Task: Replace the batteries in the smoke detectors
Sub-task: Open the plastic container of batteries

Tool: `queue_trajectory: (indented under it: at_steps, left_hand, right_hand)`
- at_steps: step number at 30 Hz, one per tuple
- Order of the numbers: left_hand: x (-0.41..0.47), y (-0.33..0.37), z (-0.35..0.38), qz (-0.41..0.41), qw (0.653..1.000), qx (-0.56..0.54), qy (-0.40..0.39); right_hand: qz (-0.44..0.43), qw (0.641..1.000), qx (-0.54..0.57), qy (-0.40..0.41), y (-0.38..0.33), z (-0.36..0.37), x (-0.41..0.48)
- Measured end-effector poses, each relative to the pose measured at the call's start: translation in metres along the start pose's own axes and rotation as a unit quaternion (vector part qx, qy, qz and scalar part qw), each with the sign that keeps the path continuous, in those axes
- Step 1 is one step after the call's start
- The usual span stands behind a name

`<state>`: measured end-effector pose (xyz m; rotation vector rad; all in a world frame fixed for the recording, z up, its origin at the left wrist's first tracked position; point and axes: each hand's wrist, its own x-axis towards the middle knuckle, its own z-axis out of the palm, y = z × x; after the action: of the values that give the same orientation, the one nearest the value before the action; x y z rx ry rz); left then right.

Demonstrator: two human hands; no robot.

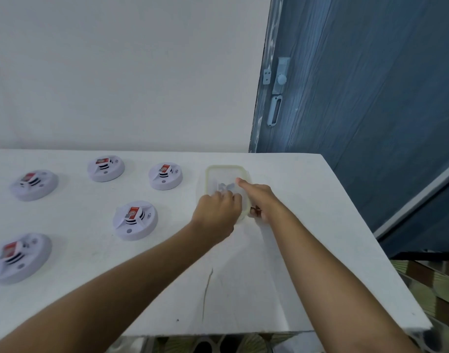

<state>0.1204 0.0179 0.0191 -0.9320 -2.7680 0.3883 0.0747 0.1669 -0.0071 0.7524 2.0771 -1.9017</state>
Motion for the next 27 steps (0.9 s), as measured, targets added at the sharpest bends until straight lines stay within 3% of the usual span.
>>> queue_trajectory:
  at_steps: [2,7,12,21,24,27]
  left_hand:
    - [0.0,0.012,-0.003,-0.015,0.999,0.027,-0.028]
    - [0.009,0.023,-0.004,-0.047,0.996,-0.032,-0.076]
    - [0.011,0.026,-0.008,-0.034,0.994,-0.015,-0.107]
    - [0.01,0.034,-0.004,-0.072,0.992,-0.018,-0.101]
    - [0.005,0.026,-0.007,-0.041,0.995,-0.032,-0.09]
    - [0.003,0.008,-0.013,-0.002,0.997,-0.071,-0.027]
  right_hand:
    - [0.01,1.0,0.009,-0.011,-0.003,-0.005,-0.002]
    - [0.064,0.989,0.129,-0.004,-0.006,-0.02,-0.004]
    - [0.056,0.993,0.107,0.018,-0.015,-0.027,-0.004]
    - [0.036,0.998,0.05,0.01,-0.021,-0.03,0.001]
    - [0.033,0.999,0.019,0.006,-0.021,-0.028,0.001]
    - [0.025,1.0,0.014,-0.002,-0.019,-0.02,0.001]
